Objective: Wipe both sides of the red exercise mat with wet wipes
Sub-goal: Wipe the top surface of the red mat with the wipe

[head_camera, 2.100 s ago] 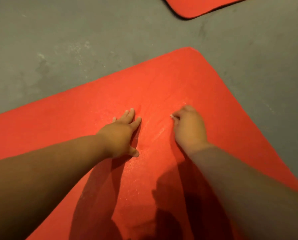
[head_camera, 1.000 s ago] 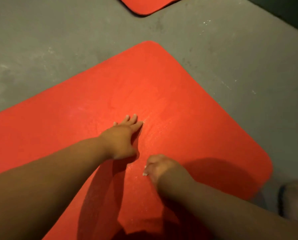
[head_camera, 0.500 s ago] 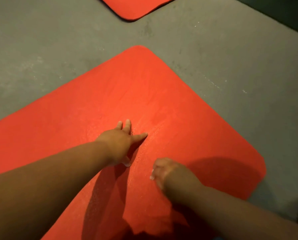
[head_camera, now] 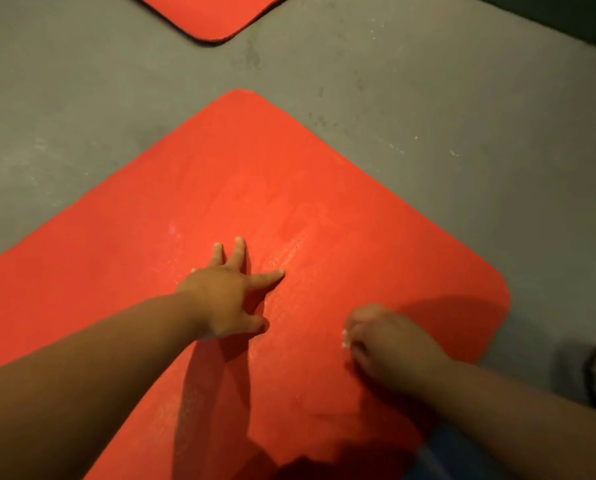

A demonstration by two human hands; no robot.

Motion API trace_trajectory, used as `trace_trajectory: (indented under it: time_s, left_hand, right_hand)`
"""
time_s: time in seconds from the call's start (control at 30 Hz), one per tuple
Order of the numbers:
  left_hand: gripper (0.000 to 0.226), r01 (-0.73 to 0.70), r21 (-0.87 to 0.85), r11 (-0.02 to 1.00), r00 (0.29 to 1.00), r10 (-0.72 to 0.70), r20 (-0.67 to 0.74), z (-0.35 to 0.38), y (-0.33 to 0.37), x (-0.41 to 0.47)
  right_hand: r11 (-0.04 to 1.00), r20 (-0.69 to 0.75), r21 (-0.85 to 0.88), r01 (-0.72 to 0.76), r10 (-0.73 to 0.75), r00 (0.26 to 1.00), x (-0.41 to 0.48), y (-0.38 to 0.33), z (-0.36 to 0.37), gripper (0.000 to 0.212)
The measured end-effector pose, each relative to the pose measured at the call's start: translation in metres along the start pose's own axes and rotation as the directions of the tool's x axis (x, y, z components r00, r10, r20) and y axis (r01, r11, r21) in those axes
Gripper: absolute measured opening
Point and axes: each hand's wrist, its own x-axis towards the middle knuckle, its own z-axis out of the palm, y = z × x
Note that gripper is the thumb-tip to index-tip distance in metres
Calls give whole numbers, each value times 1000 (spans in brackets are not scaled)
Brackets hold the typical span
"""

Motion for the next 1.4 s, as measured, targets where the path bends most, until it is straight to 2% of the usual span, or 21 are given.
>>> trace_trajectory:
  time_s: [0.03,0.1,0.17,0.2,0.27,0.33,0.4,0.5,0.6,0.63,0.67,0.73,0.8,0.87,0.93,1.0,1.07,1.13,1.2,1.33,1.4]
  left_hand:
    - [88,-7,5,1000,1000,7,-9,2,3,1]
    - [93,-37,48,998,998,39,-44,7,8,3]
    - [98,-104,98,990,990,113,-86,7,16,6]
    - [100,-145,98,985,982,155,-105,4,21,10]
    - [104,-204,53,978,966,209,-149,-5,38,19]
    - [110,-220,36,975,962,223,-156,-13,60,31]
    - [119,-194,91,977,976,201,-78,-18,84,38]
    - [125,-146,169,975,989,148,2,-19,99,44]
    - [125,-138,171,976,990,135,29,-22,99,44]
    - [126,-135,173,976,991,131,38,-22,99,44]
    - [126,-134,181,974,991,127,48,-23,99,44]
    - [127,-138,199,970,990,127,67,-25,101,44]
    - [129,-148,213,966,988,133,83,-27,99,45]
    - [130,-154,215,964,986,135,100,-29,97,45]
    - [130,-153,218,964,985,132,107,-30,97,46]
    - [130,-147,223,964,986,124,111,-31,97,46]
    - [130,-142,228,963,987,120,106,-30,97,47]
    - [130,-141,237,961,987,119,106,-29,96,48]
    - [130,-136,243,960,988,113,106,-29,97,48]
    - [129,-115,259,959,991,92,97,-30,99,45]
    - [130,-99,261,960,993,78,91,-30,101,45]
  right_hand:
    - [994,-131,-27,-107,103,986,5,26,-7,26]
    - [907,-343,25,-421,404,848,12,76,-29,23]
    - [818,-407,119,-563,558,723,12,89,-33,21]
    - [833,-422,118,-541,535,731,11,78,-27,19]
    - [924,-399,114,-365,378,835,5,38,-11,10]
    - [986,-278,68,-153,166,946,-9,0,3,11]
    - [1000,-158,23,3,0,987,-20,-4,7,21]
    - [994,-242,-20,-108,100,965,-15,49,-5,27]
    - [903,-476,43,-427,395,786,-14,101,-32,12]
    - [880,-499,69,-470,438,747,-16,100,-33,5]
    - [889,-484,69,-452,426,764,-18,91,-28,3]
    - [948,-359,72,-311,316,878,-27,51,-7,15]
    - [994,-205,47,-94,101,974,-43,4,14,11]
    - [999,-110,26,39,-36,993,-53,-17,23,4]
    - [996,-110,88,-24,34,993,-48,5,12,19]
    - [987,-297,82,-137,155,942,-43,52,0,26]
    - [897,-460,187,-400,440,771,-46,96,-20,25]
    - [803,-480,297,-517,593,646,-51,100,-21,22]
    - [840,-470,271,-470,541,697,-50,63,-6,23]
    - [970,-267,172,-174,216,939,-64,-27,31,8]
    - [988,-208,132,-76,102,973,-68,-15,29,9]
